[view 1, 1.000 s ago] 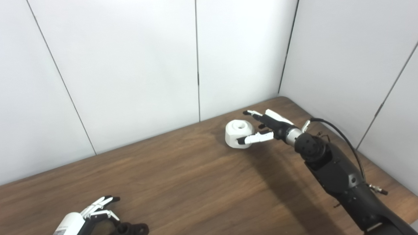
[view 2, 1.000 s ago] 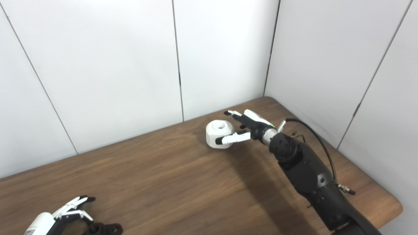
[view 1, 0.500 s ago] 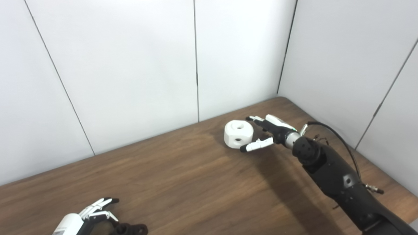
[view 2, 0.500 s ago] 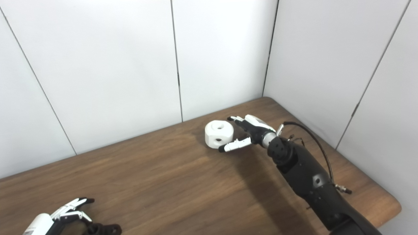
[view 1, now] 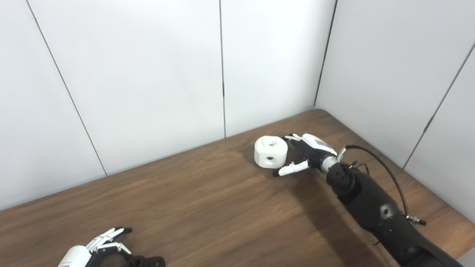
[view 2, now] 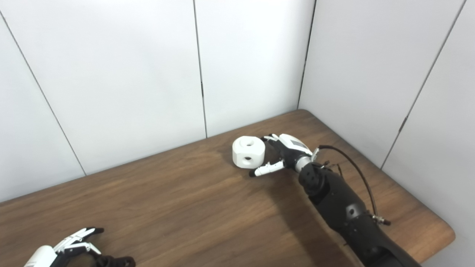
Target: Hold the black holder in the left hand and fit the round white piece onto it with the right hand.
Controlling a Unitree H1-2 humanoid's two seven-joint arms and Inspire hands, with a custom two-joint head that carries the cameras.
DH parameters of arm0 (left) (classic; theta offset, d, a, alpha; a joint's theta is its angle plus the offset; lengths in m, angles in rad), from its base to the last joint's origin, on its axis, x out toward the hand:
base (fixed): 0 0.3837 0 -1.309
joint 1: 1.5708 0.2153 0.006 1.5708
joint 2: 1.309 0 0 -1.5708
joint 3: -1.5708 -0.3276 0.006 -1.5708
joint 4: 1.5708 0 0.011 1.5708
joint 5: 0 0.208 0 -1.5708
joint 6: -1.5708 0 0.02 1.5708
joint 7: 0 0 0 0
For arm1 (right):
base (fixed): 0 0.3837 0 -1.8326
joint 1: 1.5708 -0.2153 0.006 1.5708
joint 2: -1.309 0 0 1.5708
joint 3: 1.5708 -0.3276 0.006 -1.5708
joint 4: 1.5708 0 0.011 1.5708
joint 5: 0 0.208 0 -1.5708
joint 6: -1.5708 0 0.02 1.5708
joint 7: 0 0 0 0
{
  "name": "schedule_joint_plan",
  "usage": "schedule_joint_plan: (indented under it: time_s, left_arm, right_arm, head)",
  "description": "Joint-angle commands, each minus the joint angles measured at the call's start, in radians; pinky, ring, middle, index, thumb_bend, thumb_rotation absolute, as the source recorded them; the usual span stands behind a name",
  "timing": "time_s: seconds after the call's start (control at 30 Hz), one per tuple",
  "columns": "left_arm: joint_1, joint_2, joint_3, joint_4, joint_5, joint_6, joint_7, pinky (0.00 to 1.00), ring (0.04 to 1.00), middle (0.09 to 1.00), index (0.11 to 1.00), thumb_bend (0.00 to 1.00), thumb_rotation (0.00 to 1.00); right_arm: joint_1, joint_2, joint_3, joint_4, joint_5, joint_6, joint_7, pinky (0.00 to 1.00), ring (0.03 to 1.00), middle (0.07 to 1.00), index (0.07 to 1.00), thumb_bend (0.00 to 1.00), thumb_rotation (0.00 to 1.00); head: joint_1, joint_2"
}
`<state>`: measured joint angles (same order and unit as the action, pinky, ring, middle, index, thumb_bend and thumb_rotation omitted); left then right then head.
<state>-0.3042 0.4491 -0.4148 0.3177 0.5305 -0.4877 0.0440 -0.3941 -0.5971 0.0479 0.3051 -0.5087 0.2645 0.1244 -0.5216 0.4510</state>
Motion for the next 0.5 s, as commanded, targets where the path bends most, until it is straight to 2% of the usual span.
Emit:
schedule_joint_plan:
  time_s: [0.0,0.17,0.47]
  left_arm:
    - [0.062,0.019,-0.008,0.034,0.010,0.018,-0.008,0.88,0.906,0.870,0.484,0.52,0.05]
    - [0.067,0.010,0.006,0.022,0.017,0.020,-0.028,0.89,0.912,0.873,0.484,0.52,0.05]
    - [0.077,0.003,0.026,-0.001,0.016,0.023,-0.052,0.88,0.909,0.875,0.484,0.52,0.05]
  right_arm:
    - [-0.047,0.003,0.003,0.004,-0.008,-0.005,-0.034,0.94,0.998,1.000,0.900,0.98,0.56]
    - [-0.068,0.028,0.022,0.039,-0.008,-0.019,-0.057,0.94,0.999,1.000,0.897,0.99,0.55]
    - [-0.079,0.043,0.043,0.046,-0.003,-0.003,-0.061,0.96,1.000,1.000,0.899,0.99,0.54]
  head:
    - [0.005,0.004]
    - [0.012,0.009]
    - [0.022,0.017]
